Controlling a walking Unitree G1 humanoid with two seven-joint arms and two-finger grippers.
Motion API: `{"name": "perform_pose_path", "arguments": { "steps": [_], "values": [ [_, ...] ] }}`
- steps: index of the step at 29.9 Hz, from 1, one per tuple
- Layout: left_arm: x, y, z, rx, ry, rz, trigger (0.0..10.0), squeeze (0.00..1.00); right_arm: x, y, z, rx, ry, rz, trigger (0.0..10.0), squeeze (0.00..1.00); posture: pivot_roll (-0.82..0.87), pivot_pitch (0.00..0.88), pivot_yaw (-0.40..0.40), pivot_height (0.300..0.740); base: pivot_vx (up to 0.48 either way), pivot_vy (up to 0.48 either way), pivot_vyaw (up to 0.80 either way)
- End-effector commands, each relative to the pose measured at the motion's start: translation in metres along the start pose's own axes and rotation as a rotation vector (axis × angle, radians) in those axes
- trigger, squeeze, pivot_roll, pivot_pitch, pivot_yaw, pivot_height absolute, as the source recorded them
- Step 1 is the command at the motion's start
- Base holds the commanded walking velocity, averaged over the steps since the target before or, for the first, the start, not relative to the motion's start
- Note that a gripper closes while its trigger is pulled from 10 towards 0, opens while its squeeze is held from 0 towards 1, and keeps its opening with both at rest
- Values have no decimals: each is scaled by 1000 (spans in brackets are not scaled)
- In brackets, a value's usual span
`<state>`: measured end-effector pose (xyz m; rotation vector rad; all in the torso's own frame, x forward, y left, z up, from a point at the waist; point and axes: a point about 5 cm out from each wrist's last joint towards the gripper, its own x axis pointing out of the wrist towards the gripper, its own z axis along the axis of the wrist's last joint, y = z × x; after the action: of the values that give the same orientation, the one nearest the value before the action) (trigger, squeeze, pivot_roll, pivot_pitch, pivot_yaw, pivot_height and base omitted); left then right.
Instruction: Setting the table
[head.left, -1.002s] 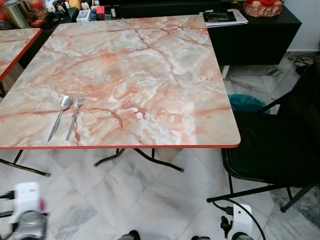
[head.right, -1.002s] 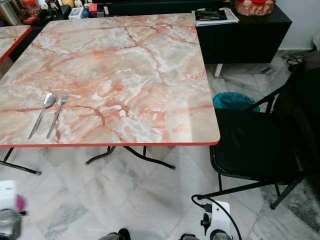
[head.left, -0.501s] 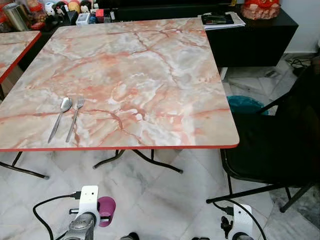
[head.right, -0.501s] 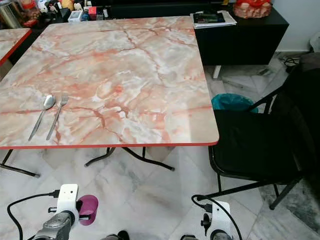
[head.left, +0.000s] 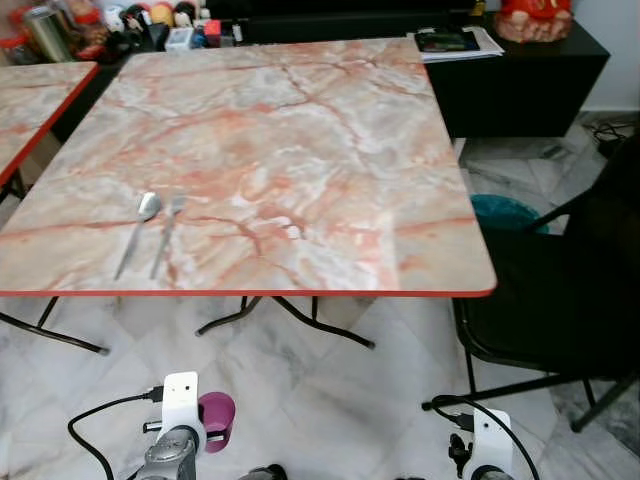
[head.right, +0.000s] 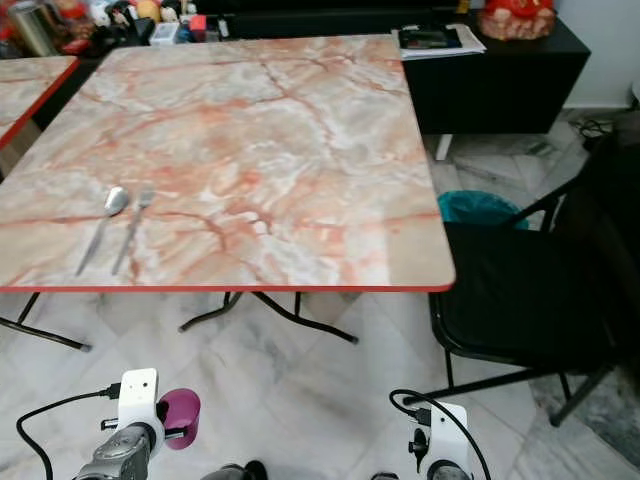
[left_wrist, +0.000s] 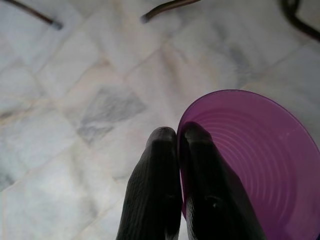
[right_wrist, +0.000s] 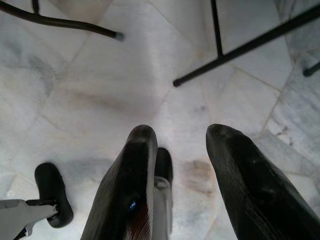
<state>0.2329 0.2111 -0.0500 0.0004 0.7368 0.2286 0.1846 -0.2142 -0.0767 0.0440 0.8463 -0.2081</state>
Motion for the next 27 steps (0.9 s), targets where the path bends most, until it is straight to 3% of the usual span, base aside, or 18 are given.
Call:
{"name": "perform_pose_path", "arguments": {
  "steps": [1,19,27],
  "values": [
    [-2,16,-11,12,52,65,10000,0,-1,5,-5,-3,17,13,10000,0,-64,184,49,740,0,480,0],
    [-6,46,-19,-21,104,193,10000,0,-1,6,-4,-1,15,7,10000,0,-59,182,57,740,0,480,0],
    [-6,50,-21,-18,111,207,10000,0,-1,7,-5,3,14,10,10000,0,-59,163,61,740,0,480,0]
  ]
}}
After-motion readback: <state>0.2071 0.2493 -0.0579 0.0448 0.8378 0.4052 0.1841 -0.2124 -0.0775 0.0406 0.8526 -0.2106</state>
